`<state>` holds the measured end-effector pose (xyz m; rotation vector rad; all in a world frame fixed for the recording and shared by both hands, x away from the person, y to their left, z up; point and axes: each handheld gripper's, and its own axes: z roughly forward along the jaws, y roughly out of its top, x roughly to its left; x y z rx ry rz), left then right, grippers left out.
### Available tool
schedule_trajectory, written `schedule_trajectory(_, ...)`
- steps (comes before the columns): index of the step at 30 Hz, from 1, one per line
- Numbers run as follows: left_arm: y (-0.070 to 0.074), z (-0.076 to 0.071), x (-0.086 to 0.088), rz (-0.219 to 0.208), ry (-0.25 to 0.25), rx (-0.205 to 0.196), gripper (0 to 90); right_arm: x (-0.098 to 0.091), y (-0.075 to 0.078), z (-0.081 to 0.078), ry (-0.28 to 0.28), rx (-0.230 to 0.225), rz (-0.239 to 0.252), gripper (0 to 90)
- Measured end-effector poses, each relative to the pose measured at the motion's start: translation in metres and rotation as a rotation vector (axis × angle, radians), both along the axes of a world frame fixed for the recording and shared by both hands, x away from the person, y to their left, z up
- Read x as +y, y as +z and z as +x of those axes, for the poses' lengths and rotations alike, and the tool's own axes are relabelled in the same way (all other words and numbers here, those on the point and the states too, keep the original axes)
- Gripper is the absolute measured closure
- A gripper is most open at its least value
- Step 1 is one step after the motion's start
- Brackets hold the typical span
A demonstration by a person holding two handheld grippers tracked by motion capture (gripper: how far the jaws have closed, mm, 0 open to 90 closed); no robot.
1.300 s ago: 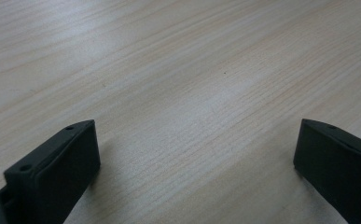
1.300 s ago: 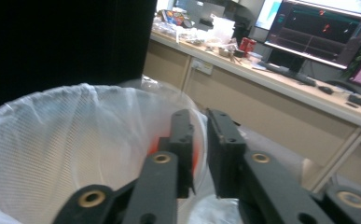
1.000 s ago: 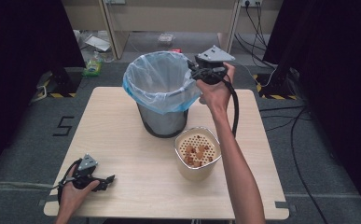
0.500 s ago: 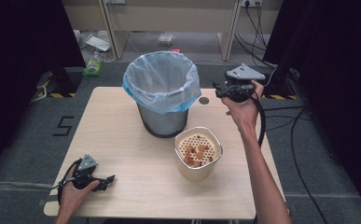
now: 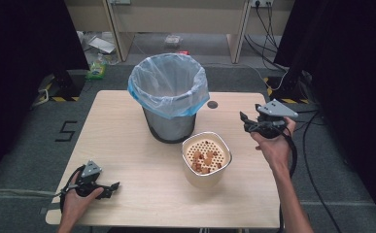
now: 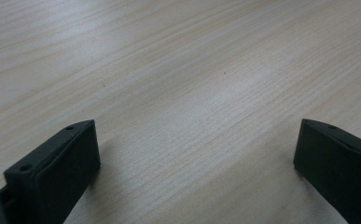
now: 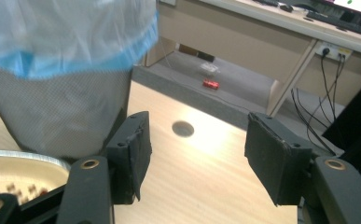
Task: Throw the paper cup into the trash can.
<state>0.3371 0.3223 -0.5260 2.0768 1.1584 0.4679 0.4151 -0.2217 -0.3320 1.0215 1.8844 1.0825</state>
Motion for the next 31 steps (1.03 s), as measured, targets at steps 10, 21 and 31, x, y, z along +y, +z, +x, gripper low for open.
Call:
schedule_trajectory(10, 0.000, 0.000, 0.000, 0.000, 0.000, 0.000, 0.0, -0.013, -0.046, -0.024, -0.019, 0.040, -0.028, 40.2)
schedule_trajectory(21, 0.000, 0.000, 0.000, 0.002, 0.000, -0.001, 0.0, -0.016, -0.111, -0.047, -0.032, 0.145, -0.006, 38.7)
schedule_trajectory(31, 0.000, 0.000, 0.000, 0.000, -0.001, -0.001, 0.0, -0.016, -0.140, -0.056, -0.029, 0.237, -0.022, 36.9)
